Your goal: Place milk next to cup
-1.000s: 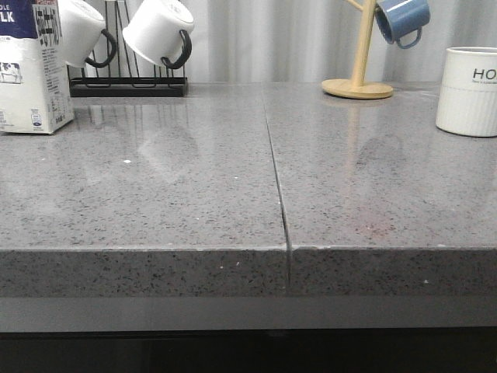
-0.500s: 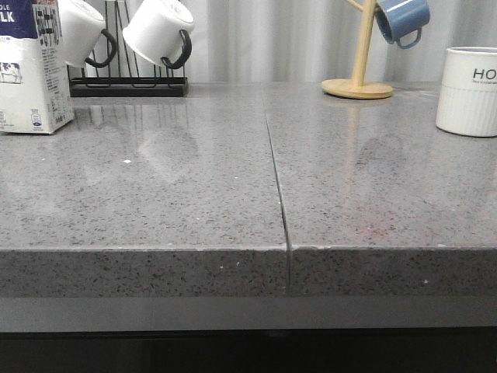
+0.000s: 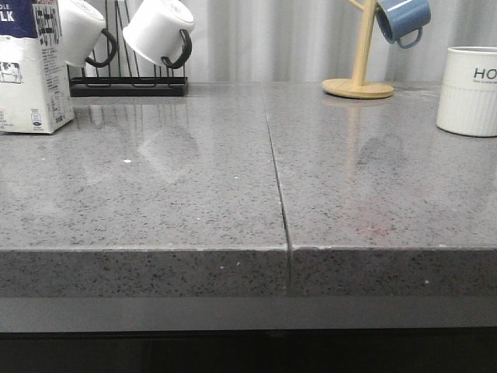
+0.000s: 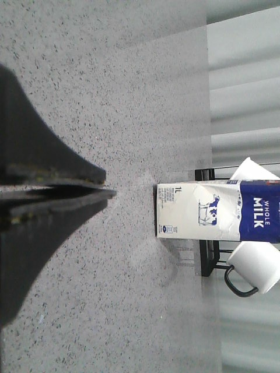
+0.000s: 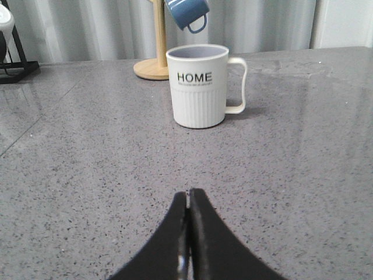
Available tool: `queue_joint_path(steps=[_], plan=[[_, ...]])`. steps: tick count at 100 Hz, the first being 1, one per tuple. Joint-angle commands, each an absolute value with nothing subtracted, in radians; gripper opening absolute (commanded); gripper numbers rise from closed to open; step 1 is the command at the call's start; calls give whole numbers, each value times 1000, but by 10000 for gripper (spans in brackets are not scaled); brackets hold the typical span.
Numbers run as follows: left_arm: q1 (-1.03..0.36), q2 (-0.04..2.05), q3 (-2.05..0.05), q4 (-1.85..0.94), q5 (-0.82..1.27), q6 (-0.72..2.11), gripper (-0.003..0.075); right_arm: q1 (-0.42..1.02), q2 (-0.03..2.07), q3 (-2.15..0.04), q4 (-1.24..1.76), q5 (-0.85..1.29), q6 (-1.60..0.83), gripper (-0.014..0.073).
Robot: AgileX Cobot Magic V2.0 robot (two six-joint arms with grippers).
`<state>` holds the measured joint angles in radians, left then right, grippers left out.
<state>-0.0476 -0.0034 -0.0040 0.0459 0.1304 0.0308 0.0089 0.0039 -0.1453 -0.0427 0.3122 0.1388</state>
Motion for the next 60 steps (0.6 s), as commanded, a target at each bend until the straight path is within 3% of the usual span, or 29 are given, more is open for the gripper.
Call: queue_joint_path(steps=[1, 14, 34, 51, 60], plan=[[-43, -36, 40, 45, 52, 25, -20, 10, 83, -265, -52, 358, 137, -67], [-43, -36, 40, 45, 52, 25, -20, 10, 198, -347, -52, 383, 137, -67], [-43, -36, 40, 45, 52, 25, -20, 10, 345, -350, -51, 211, 137, -43], [-43, -36, 40, 45, 52, 25, -20, 10, 517, -350, -54, 60, 137, 223], [-43, -36, 40, 45, 52, 25, -20, 10, 610, -350, -54, -59, 137, 292]])
